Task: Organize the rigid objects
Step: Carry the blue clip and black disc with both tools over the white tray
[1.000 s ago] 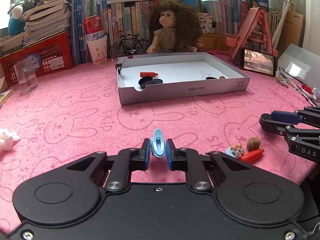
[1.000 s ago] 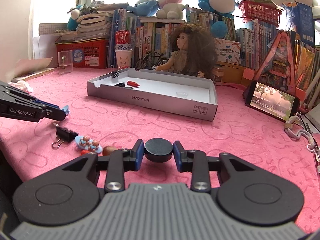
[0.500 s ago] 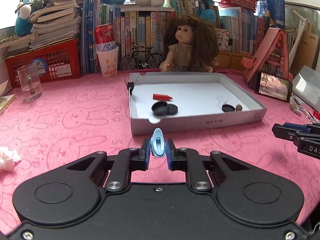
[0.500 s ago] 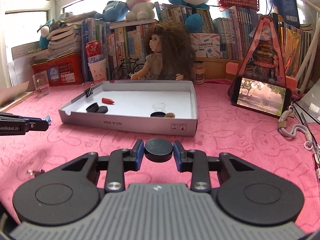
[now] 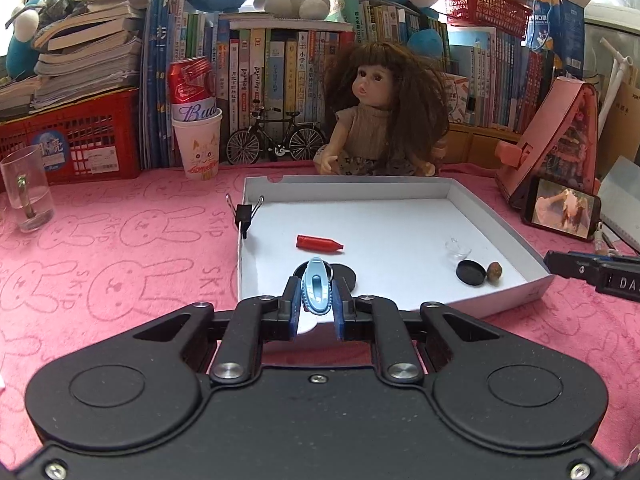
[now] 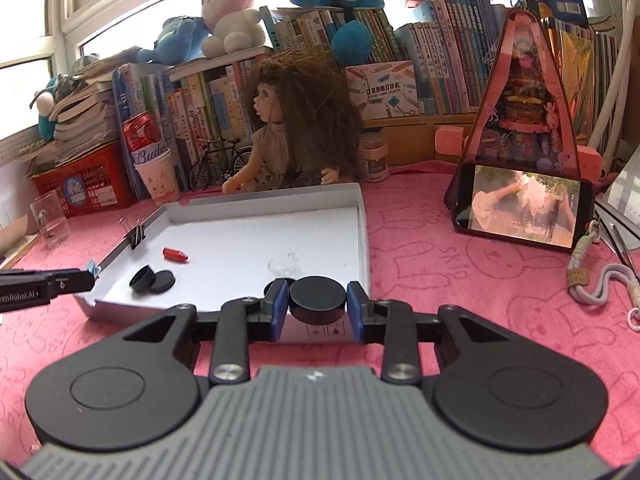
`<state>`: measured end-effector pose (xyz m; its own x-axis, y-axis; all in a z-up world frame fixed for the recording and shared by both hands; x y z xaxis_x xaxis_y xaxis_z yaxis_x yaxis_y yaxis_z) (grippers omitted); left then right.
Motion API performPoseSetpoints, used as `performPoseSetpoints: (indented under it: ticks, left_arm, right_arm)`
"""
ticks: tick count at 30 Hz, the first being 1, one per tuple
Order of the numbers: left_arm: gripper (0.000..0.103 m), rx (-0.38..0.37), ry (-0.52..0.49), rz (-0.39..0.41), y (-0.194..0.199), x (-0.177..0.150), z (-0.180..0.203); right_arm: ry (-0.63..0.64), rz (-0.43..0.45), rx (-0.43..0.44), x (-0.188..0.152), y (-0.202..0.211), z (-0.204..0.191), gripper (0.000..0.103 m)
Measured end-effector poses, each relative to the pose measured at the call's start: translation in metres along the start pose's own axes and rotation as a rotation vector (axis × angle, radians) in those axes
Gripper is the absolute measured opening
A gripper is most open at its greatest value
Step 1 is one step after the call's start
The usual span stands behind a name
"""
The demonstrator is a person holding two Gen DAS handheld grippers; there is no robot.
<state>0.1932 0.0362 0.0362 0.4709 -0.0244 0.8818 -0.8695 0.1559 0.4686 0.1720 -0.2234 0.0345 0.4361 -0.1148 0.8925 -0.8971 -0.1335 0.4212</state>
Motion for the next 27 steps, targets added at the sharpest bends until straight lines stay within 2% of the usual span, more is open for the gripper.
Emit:
performPoseSetpoints:
  ticks: [9,16,27]
  left_arm:
    - [0.016,0.031,0.017,-0.036,-0.044,0.008,-0.003]
    - [0.016,0.04,0.072,-0.075,-0.077,0.018,-0.013]
    - [0.016,0.054,0.081,-0.096,-0.101,0.015,-0.016]
  right_arm:
    - [-0.017,-0.044,-0.003,0.01,-0.039,0.003,0.037]
    - [-0.016,-0.088,0.004,0.015,-0.069,0.001,0.037]
    - [-0.009,-0.13,-0.018,0.011,-0.093,-0.001,0.037]
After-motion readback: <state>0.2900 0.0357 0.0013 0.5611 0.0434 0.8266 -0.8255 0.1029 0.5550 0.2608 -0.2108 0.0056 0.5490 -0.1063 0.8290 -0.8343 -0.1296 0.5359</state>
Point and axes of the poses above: each gripper's, at about its wrist camera, not at the fingertips, and y roughly against the way its jaws point, z to its right, x to its top, the point moved 3 cm from there along -y, roughly the way its jaws point, and after that the axes turned 4 degrees about z, right-handed, at the moved point
